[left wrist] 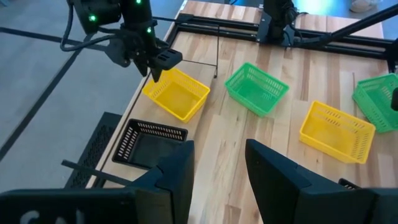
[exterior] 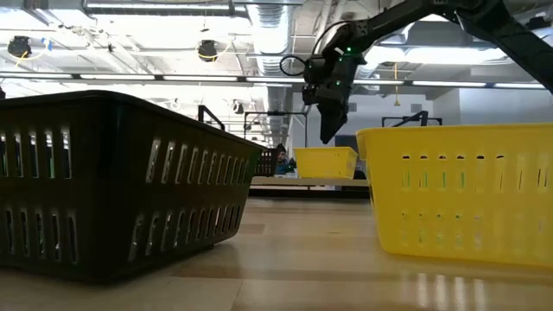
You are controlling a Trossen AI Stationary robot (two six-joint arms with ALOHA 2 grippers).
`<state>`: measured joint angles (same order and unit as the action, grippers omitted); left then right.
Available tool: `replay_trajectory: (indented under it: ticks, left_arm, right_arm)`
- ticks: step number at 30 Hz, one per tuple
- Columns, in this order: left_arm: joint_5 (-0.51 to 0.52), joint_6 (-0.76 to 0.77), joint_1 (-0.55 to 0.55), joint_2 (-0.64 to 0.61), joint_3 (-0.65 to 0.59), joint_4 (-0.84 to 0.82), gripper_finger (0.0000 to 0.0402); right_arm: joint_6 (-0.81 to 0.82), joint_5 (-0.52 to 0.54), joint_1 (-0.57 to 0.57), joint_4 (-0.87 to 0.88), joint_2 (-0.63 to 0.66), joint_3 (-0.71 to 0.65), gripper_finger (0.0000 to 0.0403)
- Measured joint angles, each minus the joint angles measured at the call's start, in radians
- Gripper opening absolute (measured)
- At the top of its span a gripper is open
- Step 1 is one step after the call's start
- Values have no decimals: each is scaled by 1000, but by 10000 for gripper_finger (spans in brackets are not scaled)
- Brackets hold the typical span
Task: Stack baskets on shelf by color
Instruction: Adjust the yellow bin on the shelf
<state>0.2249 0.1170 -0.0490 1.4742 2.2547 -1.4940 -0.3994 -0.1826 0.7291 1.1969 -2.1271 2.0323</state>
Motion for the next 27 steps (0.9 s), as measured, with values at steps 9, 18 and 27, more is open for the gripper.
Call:
replay_trajectory:
  ticks: [9,18,27]
  left_arm:
    - [0,19,0,0,0,0,132]
    - [0,15,0,0,0,0,132]
    - [17,8,0,0,0,-4,132]
  right_arm:
    - [-2,-31,12,14,-57,-2,210]
    - [6,-51,-2,39,-122,-2,188]
    - [-1,-48,-25,32,-101,72,170]
